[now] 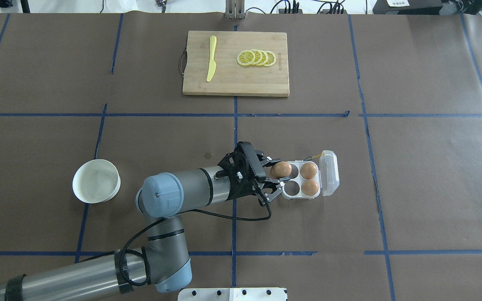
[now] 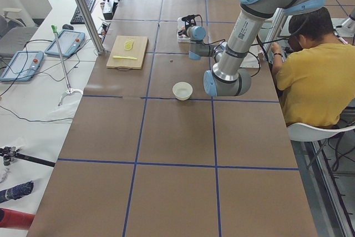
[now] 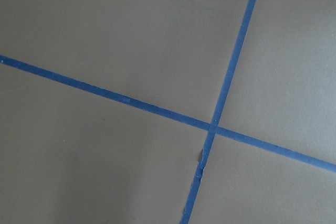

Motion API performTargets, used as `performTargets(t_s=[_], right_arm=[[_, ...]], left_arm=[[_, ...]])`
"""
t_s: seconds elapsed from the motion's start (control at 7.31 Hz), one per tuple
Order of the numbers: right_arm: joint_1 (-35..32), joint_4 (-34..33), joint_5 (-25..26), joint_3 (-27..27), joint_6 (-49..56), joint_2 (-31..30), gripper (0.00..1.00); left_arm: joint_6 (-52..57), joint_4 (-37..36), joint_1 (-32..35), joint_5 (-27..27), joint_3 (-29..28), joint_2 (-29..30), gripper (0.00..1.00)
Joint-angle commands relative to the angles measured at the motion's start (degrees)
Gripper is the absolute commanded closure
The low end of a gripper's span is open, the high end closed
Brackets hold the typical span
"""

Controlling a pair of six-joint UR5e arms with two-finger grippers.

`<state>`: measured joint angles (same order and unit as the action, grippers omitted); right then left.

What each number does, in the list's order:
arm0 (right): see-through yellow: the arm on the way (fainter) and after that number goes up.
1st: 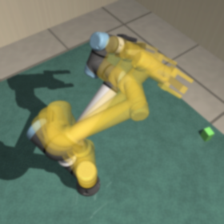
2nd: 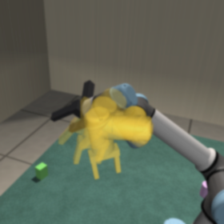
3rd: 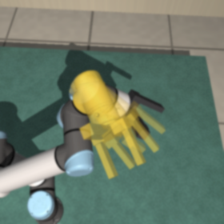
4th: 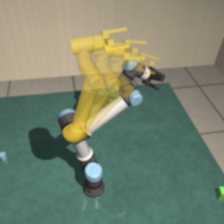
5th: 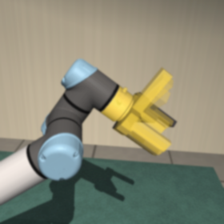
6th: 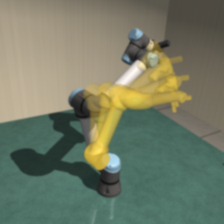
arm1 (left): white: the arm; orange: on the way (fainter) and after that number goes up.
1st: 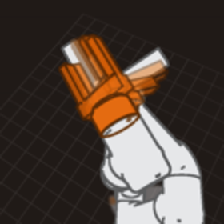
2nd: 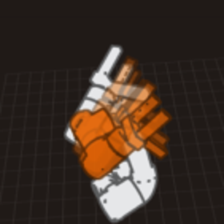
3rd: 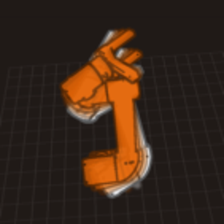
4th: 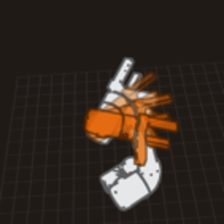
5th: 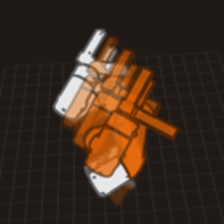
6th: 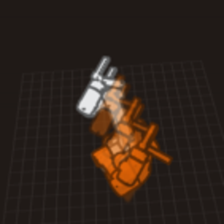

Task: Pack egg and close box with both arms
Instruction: 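Lower the egg into the empty carton slot and open the left gripper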

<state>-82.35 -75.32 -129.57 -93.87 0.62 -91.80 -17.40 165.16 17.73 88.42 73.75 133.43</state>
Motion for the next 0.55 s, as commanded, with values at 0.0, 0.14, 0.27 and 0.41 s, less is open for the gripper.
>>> performTargets(t_s=[0.0, 0.14, 0.27, 0.41], right_arm=[[0.0, 0.0, -0.1, 0.1, 0.0, 0.0, 0.0], [0.0, 0.0, -0.1, 0.1, 0.0, 0.0, 0.0], [0.0, 0.0, -0.1, 0.1, 0.0, 0.0, 0.0], [0.0, 0.0, -0.1, 0.1, 0.0, 0.0, 0.0]], left_arm=[[0.0, -0.2, -0.8, -1.0, -2.9, 2.8, 0.78], [0.0, -0.3, -0.8, -1.0, -3.4, 3.2, 0.71], [-0.1, -0.4, -0.8, -1.0, -4.3, 4.1, 0.64], [-0.1, -0.4, -0.8, -1.0, -4.7, 4.2, 0.55]])
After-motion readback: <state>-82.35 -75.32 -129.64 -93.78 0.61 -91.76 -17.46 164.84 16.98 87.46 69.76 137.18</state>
